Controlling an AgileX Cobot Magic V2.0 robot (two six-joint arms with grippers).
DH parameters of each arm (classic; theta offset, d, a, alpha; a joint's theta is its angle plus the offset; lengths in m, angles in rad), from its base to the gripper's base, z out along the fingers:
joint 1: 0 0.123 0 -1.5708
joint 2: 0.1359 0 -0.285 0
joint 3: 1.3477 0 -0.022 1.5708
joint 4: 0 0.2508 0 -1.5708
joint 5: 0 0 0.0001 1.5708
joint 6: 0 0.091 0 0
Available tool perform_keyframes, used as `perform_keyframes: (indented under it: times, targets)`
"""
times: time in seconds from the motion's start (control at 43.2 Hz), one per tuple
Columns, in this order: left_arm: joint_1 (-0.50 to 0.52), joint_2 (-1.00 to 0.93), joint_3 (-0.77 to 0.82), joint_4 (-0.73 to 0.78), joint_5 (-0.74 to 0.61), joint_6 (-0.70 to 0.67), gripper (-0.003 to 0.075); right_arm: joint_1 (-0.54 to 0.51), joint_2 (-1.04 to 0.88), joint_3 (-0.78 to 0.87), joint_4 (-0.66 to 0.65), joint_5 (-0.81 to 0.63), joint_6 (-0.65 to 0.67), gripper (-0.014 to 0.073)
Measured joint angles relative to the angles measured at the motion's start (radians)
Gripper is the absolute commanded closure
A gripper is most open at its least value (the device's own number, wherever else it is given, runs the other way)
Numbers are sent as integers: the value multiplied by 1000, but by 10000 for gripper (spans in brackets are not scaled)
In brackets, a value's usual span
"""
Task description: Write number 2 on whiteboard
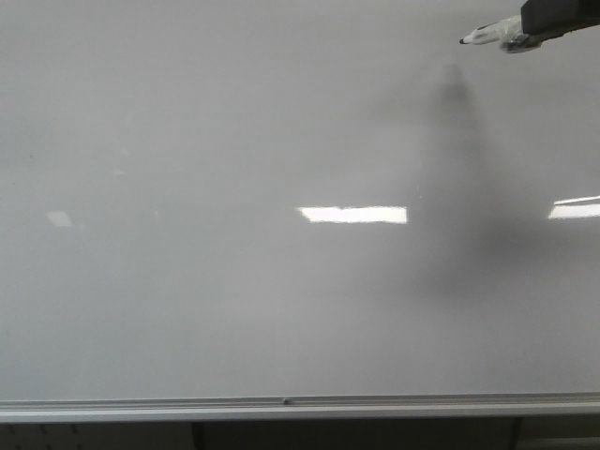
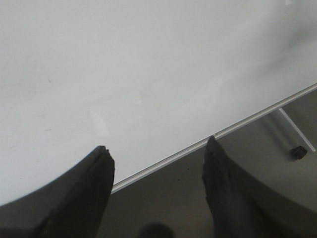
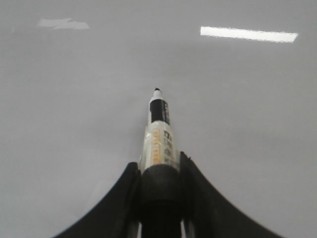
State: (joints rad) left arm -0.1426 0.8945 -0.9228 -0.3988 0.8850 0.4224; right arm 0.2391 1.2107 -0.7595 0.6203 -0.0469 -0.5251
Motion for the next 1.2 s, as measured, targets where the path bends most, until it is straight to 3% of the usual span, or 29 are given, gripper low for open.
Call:
perform_keyframes:
  times: [0.44, 0.626, 0.788, 1.205]
  targets:
    - [0, 0, 2, 0, -3, 0, 335, -36, 63, -28, -56, -12, -5, 557]
    - [0, 0, 2, 0, -4, 0, 335, -103, 65, -32, -59, 87, -6, 557]
    - [0, 0, 2, 0, -5, 0, 335, -99, 95, -32, -61, 192, -6, 557]
    - [0, 0, 2, -2, -7, 0, 335, -103, 169, -32, -68, 222, -8, 557]
